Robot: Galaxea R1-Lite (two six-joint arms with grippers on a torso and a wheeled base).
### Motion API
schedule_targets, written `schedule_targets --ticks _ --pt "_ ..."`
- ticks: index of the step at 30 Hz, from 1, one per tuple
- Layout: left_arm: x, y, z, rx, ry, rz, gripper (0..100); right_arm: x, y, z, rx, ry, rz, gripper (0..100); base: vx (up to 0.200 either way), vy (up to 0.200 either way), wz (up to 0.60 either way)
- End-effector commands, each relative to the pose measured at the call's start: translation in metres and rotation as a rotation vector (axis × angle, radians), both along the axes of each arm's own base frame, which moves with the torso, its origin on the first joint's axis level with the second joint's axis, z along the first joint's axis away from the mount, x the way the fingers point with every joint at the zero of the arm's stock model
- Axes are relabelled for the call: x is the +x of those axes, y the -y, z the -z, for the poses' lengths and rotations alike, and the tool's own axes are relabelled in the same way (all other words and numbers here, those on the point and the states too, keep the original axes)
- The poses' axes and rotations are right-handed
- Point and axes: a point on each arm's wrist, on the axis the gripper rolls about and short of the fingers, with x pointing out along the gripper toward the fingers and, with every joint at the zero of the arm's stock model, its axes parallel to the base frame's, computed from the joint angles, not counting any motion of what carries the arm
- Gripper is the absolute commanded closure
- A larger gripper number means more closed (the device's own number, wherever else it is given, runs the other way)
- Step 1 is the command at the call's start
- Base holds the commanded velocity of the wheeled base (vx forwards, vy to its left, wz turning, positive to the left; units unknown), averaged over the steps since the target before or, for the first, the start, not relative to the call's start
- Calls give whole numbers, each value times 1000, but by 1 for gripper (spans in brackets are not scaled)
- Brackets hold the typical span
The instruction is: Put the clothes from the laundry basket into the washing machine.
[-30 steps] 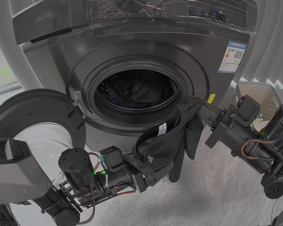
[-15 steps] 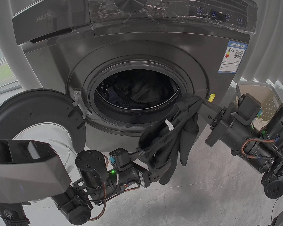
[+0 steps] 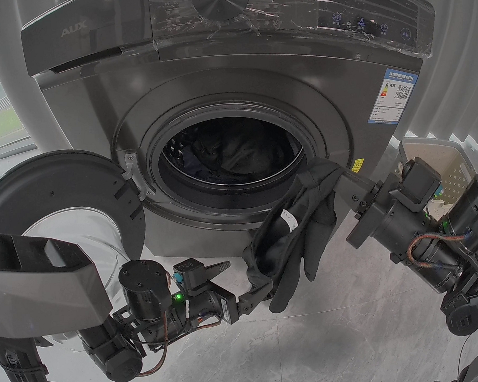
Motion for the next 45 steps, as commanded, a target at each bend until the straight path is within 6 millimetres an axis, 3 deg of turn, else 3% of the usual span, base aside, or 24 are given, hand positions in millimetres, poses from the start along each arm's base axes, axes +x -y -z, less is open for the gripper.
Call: schedule_targets --ticks 1,11,22,29,34,38,45 --pt "3 -6 -1 -1 2 -20 0 -1 0 3 -10 -7 -8 100 0 0 0" --pt "9 -6 -3 -12 13 -29 0 -1 -1 3 -10 -9 -9 100 0 0 0" --pt "-21 22 -1 -3 4 106 0 19 -10 8 2 -30 63 100 0 0 0" --pt "-27 39 5 -1 -1 161 0 26 -14 3 26 -16 82 100 0 0 0" --pt "-21 49 14 2 -6 167 0 26 -15 -1 37 -6 82 100 0 0 0" --pt "-5 68 26 -12 11 161 0 26 -15 -1 38 -4 83 100 0 0 0" --pt "19 69 31 -14 53 48 0 25 -15 -1 39 -3 82 100 0 0 0"
